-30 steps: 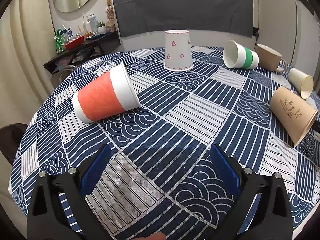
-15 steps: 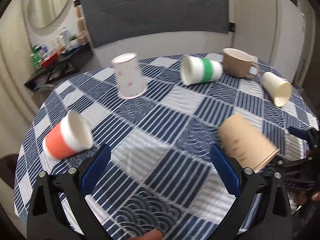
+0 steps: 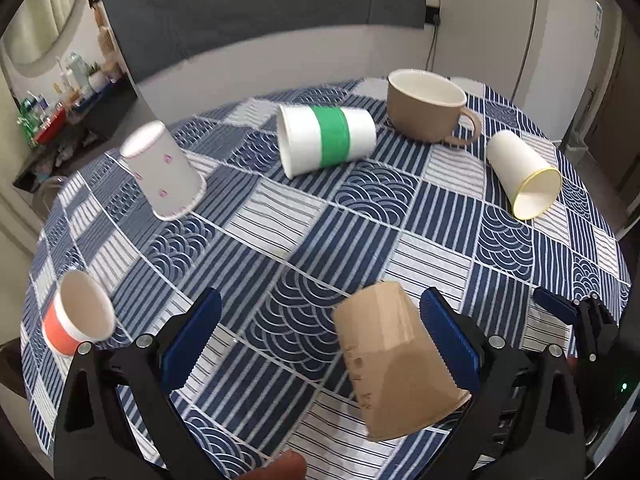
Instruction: Flip cup upside down
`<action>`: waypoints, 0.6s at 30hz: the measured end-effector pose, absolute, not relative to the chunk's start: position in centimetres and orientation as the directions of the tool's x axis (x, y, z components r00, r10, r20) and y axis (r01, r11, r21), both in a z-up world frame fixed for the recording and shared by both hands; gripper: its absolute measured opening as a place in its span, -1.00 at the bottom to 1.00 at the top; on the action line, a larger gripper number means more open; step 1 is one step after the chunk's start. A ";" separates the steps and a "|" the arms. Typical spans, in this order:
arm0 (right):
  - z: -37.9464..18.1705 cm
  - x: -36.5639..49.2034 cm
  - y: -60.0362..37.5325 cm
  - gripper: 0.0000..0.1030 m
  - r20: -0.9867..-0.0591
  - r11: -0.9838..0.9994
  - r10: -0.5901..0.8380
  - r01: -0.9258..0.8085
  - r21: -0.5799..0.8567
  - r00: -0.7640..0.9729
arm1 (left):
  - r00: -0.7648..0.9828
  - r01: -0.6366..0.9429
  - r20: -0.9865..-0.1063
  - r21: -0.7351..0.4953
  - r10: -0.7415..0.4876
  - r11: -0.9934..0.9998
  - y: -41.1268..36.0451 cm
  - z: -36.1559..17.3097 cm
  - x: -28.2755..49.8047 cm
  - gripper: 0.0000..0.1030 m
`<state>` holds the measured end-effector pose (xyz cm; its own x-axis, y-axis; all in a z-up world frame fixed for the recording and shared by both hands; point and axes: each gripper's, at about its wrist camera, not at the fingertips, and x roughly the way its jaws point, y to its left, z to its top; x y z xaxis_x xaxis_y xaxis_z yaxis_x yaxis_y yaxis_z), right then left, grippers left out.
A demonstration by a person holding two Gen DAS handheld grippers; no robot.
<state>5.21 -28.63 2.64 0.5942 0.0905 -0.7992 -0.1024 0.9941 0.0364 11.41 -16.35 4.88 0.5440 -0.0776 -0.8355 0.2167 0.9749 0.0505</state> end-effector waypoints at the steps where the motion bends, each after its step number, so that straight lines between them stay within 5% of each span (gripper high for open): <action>1: 2.7 5.2 -28.7 0.85 -0.798 0.994 0.093 -0.100 0.041 0.596 | 0.523 0.222 -0.848 0.034 -0.089 0.974 -16.6 4.6 11.7 0.89; 11: 3.0 4.8 -29.2 0.85 -0.778 0.992 0.120 -0.100 0.074 0.616 | 0.293 0.191 -0.949 -0.058 -0.113 0.980 -17.3 1.3 14.7 0.87; 18: 3.1 4.7 -29.4 0.85 -0.771 0.991 0.129 -0.100 0.085 0.623 | 0.206 0.205 -0.966 -0.115 -0.158 0.972 -17.5 0.1 14.8 0.38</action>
